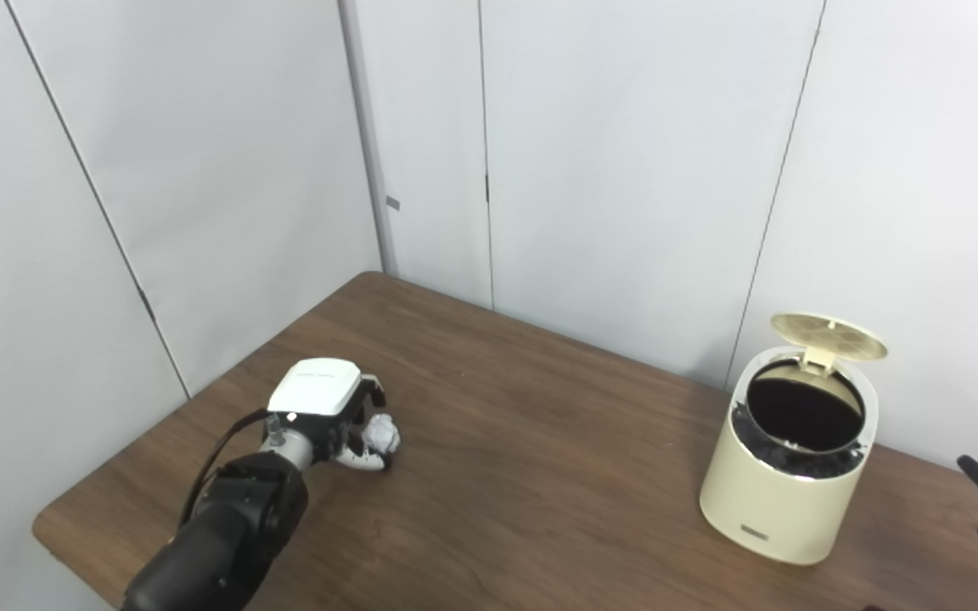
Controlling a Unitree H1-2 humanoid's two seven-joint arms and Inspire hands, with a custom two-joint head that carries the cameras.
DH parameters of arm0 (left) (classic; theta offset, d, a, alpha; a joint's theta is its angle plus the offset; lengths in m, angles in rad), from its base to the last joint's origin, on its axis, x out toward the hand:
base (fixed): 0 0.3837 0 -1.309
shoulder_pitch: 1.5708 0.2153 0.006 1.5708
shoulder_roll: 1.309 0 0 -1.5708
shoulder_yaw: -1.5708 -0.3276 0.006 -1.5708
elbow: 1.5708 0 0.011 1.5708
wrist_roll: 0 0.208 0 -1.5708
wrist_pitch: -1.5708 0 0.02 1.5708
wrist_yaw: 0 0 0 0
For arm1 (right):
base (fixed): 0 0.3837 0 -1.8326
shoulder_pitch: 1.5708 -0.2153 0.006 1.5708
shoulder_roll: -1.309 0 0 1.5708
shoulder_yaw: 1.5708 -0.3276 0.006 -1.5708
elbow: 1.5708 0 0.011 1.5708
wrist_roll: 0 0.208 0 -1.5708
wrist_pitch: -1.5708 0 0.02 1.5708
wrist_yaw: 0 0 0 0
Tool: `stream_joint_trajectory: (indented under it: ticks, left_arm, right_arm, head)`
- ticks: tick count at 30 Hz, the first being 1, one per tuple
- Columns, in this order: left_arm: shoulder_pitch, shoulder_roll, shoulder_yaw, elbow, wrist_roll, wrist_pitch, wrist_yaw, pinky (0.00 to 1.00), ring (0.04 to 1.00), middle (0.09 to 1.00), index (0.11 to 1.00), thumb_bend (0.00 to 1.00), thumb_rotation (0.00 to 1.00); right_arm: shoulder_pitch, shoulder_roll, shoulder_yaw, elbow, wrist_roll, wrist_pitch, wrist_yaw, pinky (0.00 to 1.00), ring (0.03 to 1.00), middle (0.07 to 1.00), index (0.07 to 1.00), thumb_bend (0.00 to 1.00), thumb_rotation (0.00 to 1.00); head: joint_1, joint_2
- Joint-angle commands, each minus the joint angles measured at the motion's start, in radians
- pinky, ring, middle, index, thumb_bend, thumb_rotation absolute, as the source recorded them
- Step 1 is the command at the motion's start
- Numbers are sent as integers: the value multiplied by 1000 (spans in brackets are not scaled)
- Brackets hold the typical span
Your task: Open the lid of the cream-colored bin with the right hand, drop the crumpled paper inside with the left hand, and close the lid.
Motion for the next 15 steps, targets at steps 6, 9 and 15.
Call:
stream_joint_trajectory:
  ticks: [6,9,15]
  left_arm:
    - [11,15,-62,119,-46,-30,55,409,358,472,489,530,0]
    - [13,20,-78,129,-48,-23,74,416,372,472,486,528,0]
    - [14,25,-100,142,-54,-16,96,444,390,473,486,528,0]
  right_arm:
    - [-24,-22,-22,-42,24,-28,-12,832,1000,1000,1000,700,555]
    - [-26,-26,-22,-43,27,-23,-9,823,1000,1000,1000,705,564]
    - [-29,-30,-24,-39,33,-31,-14,803,1000,1000,1000,691,537]
  head:
    - [-3,6]
    - [-2,10]
    - [-8,12]
